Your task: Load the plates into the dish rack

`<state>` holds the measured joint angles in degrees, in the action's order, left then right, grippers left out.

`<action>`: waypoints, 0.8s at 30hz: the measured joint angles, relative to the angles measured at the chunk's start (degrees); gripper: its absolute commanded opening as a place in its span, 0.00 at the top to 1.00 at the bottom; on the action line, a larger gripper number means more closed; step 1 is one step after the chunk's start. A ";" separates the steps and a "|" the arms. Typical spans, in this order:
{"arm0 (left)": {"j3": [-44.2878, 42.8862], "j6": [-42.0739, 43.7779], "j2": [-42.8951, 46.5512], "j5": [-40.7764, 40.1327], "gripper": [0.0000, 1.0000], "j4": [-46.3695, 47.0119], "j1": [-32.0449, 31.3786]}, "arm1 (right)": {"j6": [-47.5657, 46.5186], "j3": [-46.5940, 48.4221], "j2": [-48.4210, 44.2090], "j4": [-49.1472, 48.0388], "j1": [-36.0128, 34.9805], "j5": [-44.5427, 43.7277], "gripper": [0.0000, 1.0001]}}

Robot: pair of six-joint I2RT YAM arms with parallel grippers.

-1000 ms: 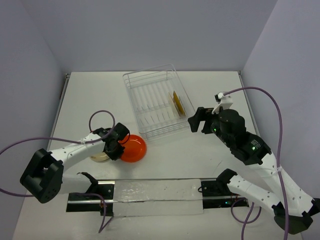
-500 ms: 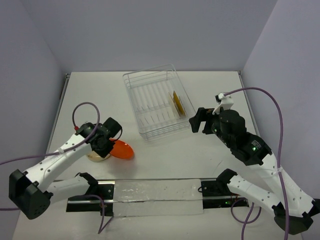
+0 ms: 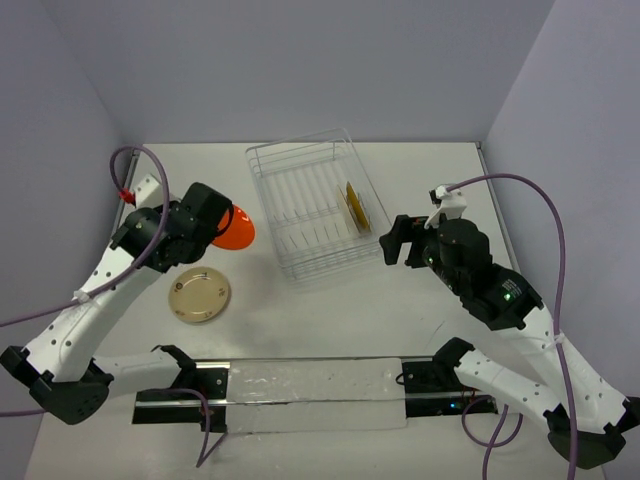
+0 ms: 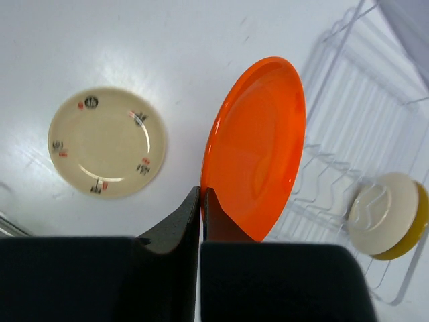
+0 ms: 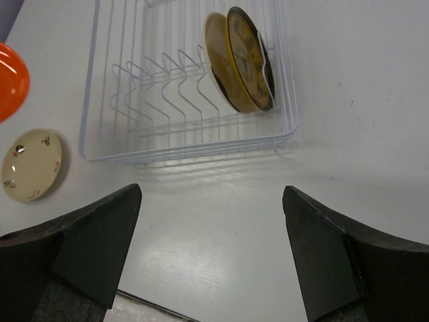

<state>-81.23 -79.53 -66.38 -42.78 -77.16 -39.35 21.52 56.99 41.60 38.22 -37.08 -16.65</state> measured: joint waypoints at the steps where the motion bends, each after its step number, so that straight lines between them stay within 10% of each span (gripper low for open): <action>1: -2.04 1.10 -0.53 -1.39 1.00 -0.22 0.02 | -0.13 0.01 0.00 0.00 0.00 -0.16 0.07; 24: -45.27 25.82 -35.19 -9.60 1.00 2.20 -8.73 | -1.71 2.47 1.85 0.49 6.10 -4.60 0.07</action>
<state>-126.49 -53.72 -101.57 -52.39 -74.96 -48.07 19.80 59.46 43.46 38.70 -30.98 -21.26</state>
